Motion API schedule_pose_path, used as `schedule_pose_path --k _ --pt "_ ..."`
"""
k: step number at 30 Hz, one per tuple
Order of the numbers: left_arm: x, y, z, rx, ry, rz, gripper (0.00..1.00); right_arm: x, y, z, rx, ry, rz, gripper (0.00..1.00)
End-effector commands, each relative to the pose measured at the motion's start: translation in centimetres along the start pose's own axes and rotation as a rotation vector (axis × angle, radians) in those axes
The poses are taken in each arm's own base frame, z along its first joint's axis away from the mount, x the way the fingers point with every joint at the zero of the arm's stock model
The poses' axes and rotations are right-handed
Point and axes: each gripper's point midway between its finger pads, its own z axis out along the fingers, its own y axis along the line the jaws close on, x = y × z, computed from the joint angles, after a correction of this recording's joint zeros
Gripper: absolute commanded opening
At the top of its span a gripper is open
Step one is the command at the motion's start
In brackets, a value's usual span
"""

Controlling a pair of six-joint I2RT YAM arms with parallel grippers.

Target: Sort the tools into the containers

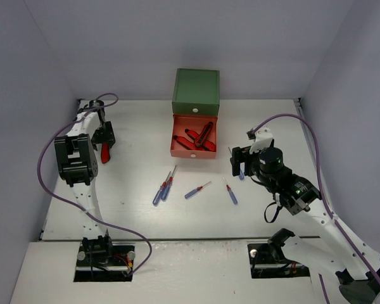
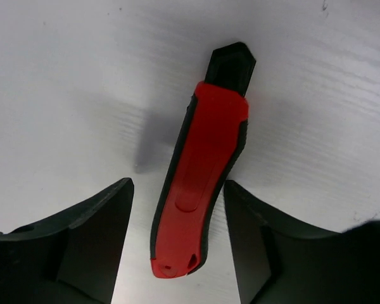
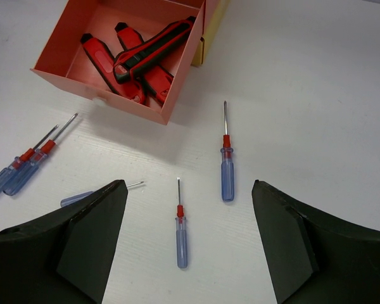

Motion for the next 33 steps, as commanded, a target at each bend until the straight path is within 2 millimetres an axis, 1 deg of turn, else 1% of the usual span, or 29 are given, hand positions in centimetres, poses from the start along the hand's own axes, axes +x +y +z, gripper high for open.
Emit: schedule_pose_path --k 1,2,3,6,8,9,10,12,13,14,15,17,20,22,24,25,27,28,29,32,33 --pt "-1.9 -0.1 -1.1 0.081 -0.035 -0.033 0.5 -1.7 -0.5 0.1 0.03 -0.058 0.023 0.78" --pt "-2.0 -0.2 -1.2 0.091 -0.037 -0.037 0.44 -1.8 -0.5 0.0 0.032 -0.06 0.024 0.78" --pt "-2.0 -0.5 -1.4 0.108 -0.038 -0.039 0.36 -1.8 -0.5 0.0 0.032 -0.062 0.025 0.78" --pt "-2.1 -1.0 -2.5 0.143 -0.049 -0.051 0.07 -1.7 -0.5 0.1 0.032 -0.059 0.025 0.78" --pt "-1.8 -1.3 -3.6 0.163 -0.056 -0.083 0.0 -1.7 -0.5 0.1 0.032 -0.058 0.022 0.78" --pt "-2.2 -1.5 -4.8 0.179 -0.08 -0.098 0.0 -1.6 -0.5 0.2 0.033 -0.055 0.022 0.78" --pt "-1.8 -2.2 -5.5 0.204 -0.083 -0.138 0.0 -1.6 -0.5 0.2 0.033 -0.053 0.017 0.78" --pt "-2.2 -3.4 -9.1 0.267 -0.141 -0.204 0.0 -1.8 -0.5 0.3 0.034 -0.054 0.013 0.78" --pt "-2.2 -4.2 -10.6 0.297 -0.158 -0.245 0.0 -1.8 -0.6 0.3 0.036 -0.054 0.009 0.78" --pt "-2.2 -4.8 -12.1 0.314 -0.186 -0.231 0.0 -1.8 -0.5 0.4 0.037 -0.052 0.004 0.78" --pt "-2.1 -5.6 -13.2 0.338 -0.204 -0.26 0.0 -1.9 -0.6 0.5 0.04 -0.05 -0.004 0.78" --pt "-2.0 -8.7 -18.6 0.415 -0.3 -0.244 0.0 -2.0 -0.7 0.7 0.046 -0.046 -0.015 0.78" --pt "-1.0 -13.7 -24.0 0.509 -0.391 -0.198 0.0 -2.2 -0.8 1.0 0.054 -0.044 -0.02 0.78" --pt "-0.9 -16.1 -26.8 0.559 -0.441 -0.176 0.0 -2.2 -0.8 1.2 0.061 -0.041 -0.011 0.77" --pt "-0.1 -19.4 -28.9 0.61 -0.484 -0.148 0.0 -2.1 -0.7 1.4 0.062 -0.035 -0.002 0.77" --pt "0.4 -20.7 -29.5 0.621 -0.502 -0.135 0.0 -2.0 -0.6 1.6 0.055 -0.03 -0.005 0.77" --pt "0.1 -23.4 -30.9 0.68 -0.556 -0.109 0.0 -2.1 -0.4 1.7 0.046 -0.028 -0.007 0.77" --pt "0.1 -24.7 -31.1 0.7 -0.575 -0.092 0.0 -2.2 -0.3 1.7 0.043 -0.029 -0.008 0.77" --pt "0.1 -25.9 -30.7 0.694 -0.582 -0.062 0.0 -2.3 -0.3 1.7 0.042 -0.031 -0.007 0.77" --pt "-0.2 -28.7 -31.2 0.686 -0.66 0.033 0.0 -2.6 -0.3 1.5 0.038 -0.04 -0.007 0.77" --pt "-0.2 -29.6 -30.8 0.687 -0.669 0.051 0.0 -2.6 -0.3 1.5 0.037 -0.042 -0.007 0.77"
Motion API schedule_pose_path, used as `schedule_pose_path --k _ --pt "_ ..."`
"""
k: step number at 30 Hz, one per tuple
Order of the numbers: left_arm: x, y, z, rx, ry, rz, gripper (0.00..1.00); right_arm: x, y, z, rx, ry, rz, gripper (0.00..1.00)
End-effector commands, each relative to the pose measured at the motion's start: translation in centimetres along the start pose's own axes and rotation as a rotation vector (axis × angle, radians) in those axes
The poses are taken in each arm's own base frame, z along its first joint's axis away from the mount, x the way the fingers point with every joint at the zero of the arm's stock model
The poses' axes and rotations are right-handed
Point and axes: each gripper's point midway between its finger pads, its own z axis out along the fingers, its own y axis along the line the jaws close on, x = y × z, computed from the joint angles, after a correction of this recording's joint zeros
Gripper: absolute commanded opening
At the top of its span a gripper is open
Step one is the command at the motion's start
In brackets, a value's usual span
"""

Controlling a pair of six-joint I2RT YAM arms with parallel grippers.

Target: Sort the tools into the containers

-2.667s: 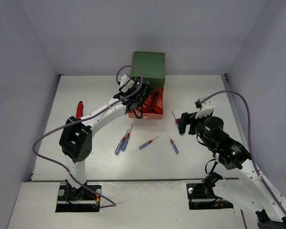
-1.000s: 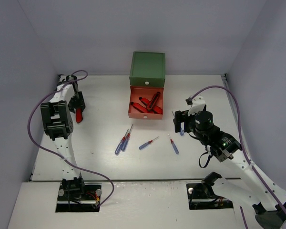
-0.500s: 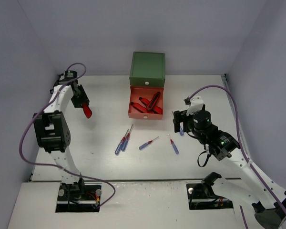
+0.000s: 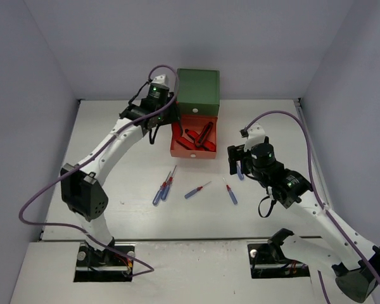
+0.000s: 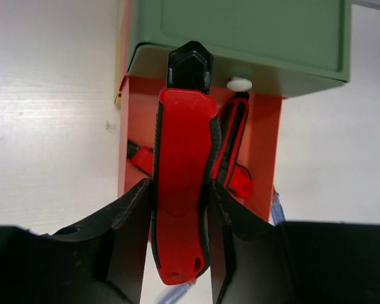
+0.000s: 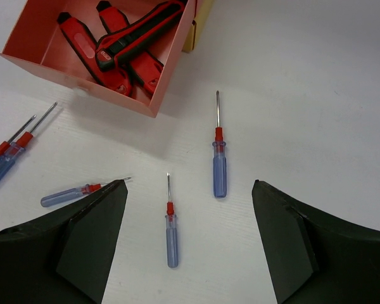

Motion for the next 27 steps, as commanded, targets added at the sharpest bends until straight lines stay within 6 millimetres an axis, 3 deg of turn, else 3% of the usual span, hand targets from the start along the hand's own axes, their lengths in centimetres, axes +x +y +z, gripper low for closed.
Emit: schedule_pose_path --k 1,6,12,17,27 --pt "-4.0 -3.2 2.2 0.041 -0.187 0.079 0.0 -3.7 0.0 -0.7 -0.004 -0.111 0.034 0.77" --pt "-3.2 -4.0 4.7 0.041 -0.213 0.165 0.0 -3.3 -0.1 -1.1 -0.008 -0.118 0.048 0.78" --pt "-1.1 -5.3 6.4 0.043 -0.205 0.406 0.0 -3.0 -0.2 -1.5 -0.013 -0.125 0.053 0.78" --pt "0.1 -4.8 6.3 0.037 -0.188 0.542 0.0 -2.9 -0.4 -1.5 -0.005 -0.126 0.053 0.78" --pt "0.2 -3.7 4.9 0.027 -0.112 0.823 0.0 -2.7 0.0 -0.8 -0.016 -0.1 0.041 0.78"
